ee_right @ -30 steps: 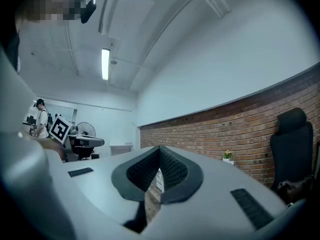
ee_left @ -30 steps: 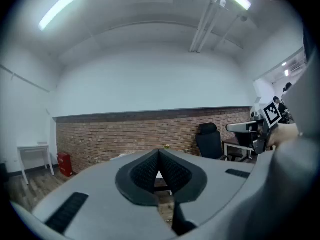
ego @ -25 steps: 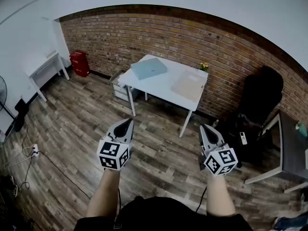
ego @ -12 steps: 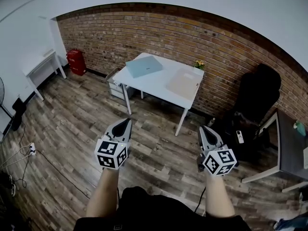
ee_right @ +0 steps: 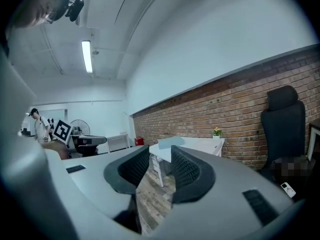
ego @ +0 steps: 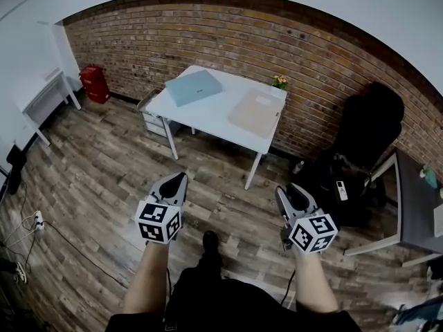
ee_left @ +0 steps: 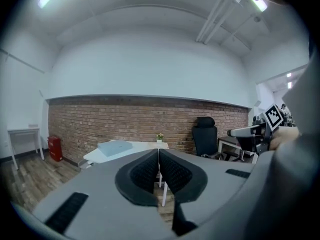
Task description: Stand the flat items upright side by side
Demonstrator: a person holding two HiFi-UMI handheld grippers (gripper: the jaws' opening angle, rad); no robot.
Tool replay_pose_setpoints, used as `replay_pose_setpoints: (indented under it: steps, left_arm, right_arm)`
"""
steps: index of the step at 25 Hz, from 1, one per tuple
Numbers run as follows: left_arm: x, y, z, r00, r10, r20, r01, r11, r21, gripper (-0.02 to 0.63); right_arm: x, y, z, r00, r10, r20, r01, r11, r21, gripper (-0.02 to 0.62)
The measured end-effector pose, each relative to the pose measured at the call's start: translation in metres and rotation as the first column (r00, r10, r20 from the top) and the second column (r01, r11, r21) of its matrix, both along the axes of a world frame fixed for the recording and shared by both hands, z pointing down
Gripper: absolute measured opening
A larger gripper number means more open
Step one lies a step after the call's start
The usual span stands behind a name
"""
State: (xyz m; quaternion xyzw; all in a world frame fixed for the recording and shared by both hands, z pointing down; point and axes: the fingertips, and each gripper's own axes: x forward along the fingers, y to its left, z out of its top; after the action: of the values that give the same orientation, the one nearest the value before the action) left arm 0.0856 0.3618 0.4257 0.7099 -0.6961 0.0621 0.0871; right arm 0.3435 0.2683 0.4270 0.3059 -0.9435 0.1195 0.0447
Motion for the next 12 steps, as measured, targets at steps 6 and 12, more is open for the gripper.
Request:
replay_pose_setpoints:
  steps: [6,12]
  left_arm:
    - [-0.039,-0.089,0.017,0.999,0.034,-0.037,-0.033,0.999,0.008,0.018]
    - [-0.075,-0.178,0.009,0.993,0.110,-0.041,-0.109,0.994,0.031,0.182]
  right_arm:
    - [-0.034,-0.081,0.011,0.999,0.023,-0.048,-0.024,1.000,-0.021,0.178]
    - [-0.096,-0.155,0.003,0.998,-0.001,-0.055,0.000,1.000,-0.023,0.282]
